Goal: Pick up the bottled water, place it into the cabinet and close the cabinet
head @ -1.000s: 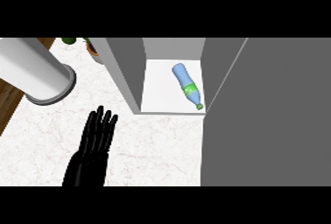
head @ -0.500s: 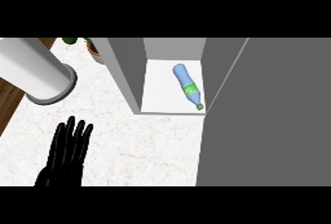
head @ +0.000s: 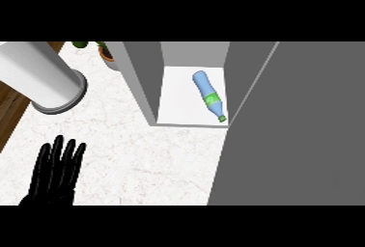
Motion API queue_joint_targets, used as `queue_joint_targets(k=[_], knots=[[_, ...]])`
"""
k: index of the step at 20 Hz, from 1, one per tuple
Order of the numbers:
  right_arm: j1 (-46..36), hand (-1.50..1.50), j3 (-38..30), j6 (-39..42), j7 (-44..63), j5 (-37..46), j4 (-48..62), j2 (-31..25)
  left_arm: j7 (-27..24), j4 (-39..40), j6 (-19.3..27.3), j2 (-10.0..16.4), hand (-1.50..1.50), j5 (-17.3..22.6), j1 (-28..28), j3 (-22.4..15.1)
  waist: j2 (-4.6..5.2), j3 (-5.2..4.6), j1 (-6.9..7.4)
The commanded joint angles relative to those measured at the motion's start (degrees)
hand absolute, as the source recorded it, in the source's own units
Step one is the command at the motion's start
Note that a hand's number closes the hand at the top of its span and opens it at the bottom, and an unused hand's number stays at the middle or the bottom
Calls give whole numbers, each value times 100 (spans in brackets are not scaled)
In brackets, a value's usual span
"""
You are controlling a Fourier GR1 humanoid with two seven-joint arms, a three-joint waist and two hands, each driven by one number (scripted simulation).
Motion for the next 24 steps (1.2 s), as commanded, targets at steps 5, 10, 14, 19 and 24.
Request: queue_joint_targets(k=[5,10,14,19,24], knots=[[-1498,150,1183,-909,705,871,265,549,-95,10,-404,272,-150,235,248,323,33,-28,69],[-2185,150,1056,-1152,860,869,557,540,-30,4,-582,373,-150,435,250,505,65,-25,82],[-2307,150,1122,-1176,983,728,519,531,-178,62,-739,342,-150,454,272,529,50,-38,66],[-2538,150,977,-1119,1026,604,743,526,-120,-48,-876,532,-150,568,324,722,87,-32,199],[-2539,150,829,-1058,1025,363,680,524,-124,-54,-924,545,-150,575,315,736,131,-43,278]])
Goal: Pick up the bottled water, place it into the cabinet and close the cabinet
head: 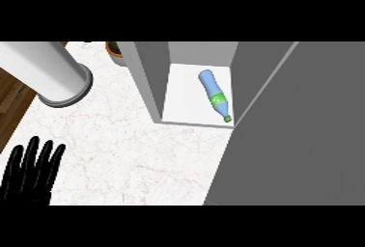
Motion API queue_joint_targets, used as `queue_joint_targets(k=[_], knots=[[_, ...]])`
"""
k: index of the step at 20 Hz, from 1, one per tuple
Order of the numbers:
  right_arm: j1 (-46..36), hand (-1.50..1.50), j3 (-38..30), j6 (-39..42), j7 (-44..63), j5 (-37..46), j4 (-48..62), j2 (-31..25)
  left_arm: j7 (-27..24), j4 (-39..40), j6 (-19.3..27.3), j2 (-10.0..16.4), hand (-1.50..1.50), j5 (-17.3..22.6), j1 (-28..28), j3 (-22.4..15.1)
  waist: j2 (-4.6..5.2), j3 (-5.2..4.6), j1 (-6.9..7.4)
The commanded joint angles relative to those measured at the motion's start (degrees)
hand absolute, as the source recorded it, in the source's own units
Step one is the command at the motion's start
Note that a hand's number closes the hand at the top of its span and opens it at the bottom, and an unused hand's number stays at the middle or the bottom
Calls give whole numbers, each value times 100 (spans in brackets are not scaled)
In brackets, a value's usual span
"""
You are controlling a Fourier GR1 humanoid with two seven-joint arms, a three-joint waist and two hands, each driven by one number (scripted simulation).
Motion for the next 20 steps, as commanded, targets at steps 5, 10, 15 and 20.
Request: queue_joint_targets(k=[5,10,15,20], knots=[[-292,150,165,-983,170,-50,650,997,-25,-70,-204,79,-150,69,117,19,75,5,177],[-277,150,246,-881,163,-526,949,999,-90,-70,-340,174,-150,40,138,95,138,7,361],[61,150,459,-336,500,-1889,1399,910,-66,-153,-492,228,-150,101,0,130,326,4,657],[-85,150,-64,-676,618,-2594,1561,1008,-26,-97,-577,282,-150,190,52,196,261,15,520]])
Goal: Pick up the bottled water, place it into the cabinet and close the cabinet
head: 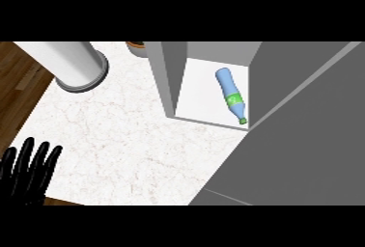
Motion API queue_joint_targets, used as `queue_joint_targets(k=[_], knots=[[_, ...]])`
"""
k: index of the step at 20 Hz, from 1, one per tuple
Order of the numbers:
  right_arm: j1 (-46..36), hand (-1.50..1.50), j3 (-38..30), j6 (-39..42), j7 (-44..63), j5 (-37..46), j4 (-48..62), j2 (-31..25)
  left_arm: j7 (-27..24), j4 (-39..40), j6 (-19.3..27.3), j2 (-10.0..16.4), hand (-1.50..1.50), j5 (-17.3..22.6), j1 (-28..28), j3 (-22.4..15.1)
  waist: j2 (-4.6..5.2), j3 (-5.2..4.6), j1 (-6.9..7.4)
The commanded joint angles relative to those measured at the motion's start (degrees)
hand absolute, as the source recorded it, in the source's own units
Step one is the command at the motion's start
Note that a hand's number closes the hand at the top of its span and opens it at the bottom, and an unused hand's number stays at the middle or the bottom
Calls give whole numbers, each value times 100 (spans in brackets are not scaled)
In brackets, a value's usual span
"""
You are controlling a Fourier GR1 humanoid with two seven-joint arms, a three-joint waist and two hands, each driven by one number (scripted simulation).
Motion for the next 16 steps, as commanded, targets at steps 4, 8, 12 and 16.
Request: queue_joint_targets(k=[4,8,12,16], knots=[[-117,150,-557,-1350,-141,-89,611,774,-3,50,23,10,-150,45,43,120,-36,30,-315],[74,150,-1008,-1700,-396,27,615,777,-68,46,23,9,-150,99,152,229,-34,32,-368],[-88,150,-1348,-2008,-557,-58,827,781,-139,66,-82,-5,-150,88,225,193,-12,26,-285],[-680,150,-1809,-2420,-670,-169,1294,786,-55,103,-168,57,-150,155,82,244,8,33,-235]])
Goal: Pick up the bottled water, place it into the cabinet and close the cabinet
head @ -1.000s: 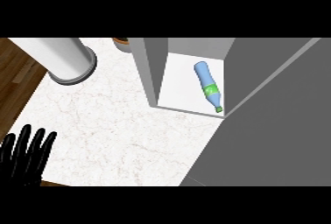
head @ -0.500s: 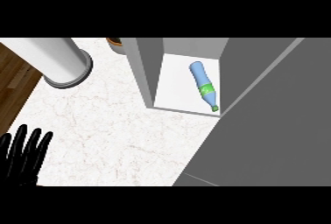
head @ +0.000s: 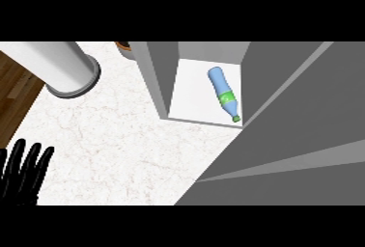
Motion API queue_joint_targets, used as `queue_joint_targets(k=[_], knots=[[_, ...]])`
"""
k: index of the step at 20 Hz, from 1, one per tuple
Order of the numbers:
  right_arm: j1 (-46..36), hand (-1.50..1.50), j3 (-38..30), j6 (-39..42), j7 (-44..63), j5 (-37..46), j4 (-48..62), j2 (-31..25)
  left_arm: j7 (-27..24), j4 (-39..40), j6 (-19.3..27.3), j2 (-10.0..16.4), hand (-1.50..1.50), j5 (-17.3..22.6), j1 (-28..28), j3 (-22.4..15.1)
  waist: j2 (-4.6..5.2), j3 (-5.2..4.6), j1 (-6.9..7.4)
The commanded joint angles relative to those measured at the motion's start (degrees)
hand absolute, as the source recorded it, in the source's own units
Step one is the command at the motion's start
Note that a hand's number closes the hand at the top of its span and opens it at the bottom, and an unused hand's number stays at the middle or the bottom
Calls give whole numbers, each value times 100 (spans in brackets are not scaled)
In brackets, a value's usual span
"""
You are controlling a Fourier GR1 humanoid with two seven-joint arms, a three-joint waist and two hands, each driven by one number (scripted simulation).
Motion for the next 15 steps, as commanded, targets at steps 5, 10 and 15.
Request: queue_joint_targets(k=[5,10,15], knots=[[-2015,150,-566,-2009,-167,167,1900,537,61,48,-136,22,-150,68,-32,-11,-2,31,203],[-3638,150,-1091,-2680,-270,-134,3374,545,57,58,-235,24,-150,41,-62,-44,-17,48,226],[-5086,150,-1176,-2985,-688,-667,4985,546,48,267,-247,-96,-150,116,-79,11,-76,56,34]])
